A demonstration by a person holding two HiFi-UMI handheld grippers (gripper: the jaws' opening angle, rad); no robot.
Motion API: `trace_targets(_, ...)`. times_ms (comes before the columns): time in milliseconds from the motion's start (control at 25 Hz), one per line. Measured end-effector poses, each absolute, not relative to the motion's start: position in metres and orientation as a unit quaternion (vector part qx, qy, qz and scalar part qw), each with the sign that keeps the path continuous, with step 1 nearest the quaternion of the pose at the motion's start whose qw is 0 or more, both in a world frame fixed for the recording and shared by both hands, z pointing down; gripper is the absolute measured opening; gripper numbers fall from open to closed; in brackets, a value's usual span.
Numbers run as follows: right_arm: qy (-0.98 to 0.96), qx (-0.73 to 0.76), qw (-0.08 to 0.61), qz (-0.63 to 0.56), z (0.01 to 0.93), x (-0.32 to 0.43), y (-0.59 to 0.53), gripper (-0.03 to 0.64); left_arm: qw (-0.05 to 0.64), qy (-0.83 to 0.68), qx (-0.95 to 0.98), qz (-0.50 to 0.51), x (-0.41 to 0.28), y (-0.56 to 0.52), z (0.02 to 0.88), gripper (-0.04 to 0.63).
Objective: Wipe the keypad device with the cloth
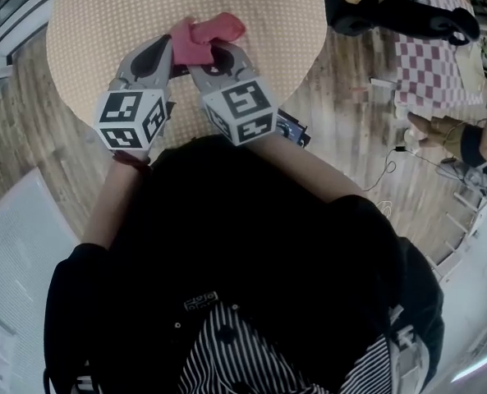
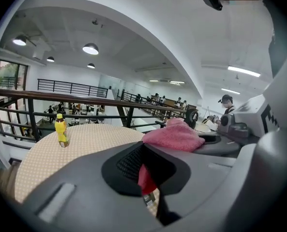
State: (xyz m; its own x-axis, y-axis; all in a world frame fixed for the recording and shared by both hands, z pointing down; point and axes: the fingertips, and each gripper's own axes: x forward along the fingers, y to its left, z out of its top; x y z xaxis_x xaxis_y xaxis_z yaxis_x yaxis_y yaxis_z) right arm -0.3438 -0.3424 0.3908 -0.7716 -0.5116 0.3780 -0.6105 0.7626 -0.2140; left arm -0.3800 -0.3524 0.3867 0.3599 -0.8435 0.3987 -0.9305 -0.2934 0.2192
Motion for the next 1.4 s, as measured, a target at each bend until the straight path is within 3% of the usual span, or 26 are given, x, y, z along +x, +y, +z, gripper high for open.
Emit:
trace_targets(640,-0.909,0.290,0.211,0.212,0.478,-0.339,-0.368,0.067,0.254,-0.505,0.801,0.197,-0.376,-0.387,0.475,-0.005)
trace_targets(1080,-0.904,0.246,0.272,0.219,0.527,-0.352,-0.337,0.067,0.207,-0.391,0.802,0.400,-0.378,-0.391,0.546,-0.003)
trace_targets(1400,-0.890,0.248,0.303,0.233,0.555,-0.356,-0.337,0.067,0.235,-0.374,0.795,0.417,-0.380,-0.393,0.580,-0.003)
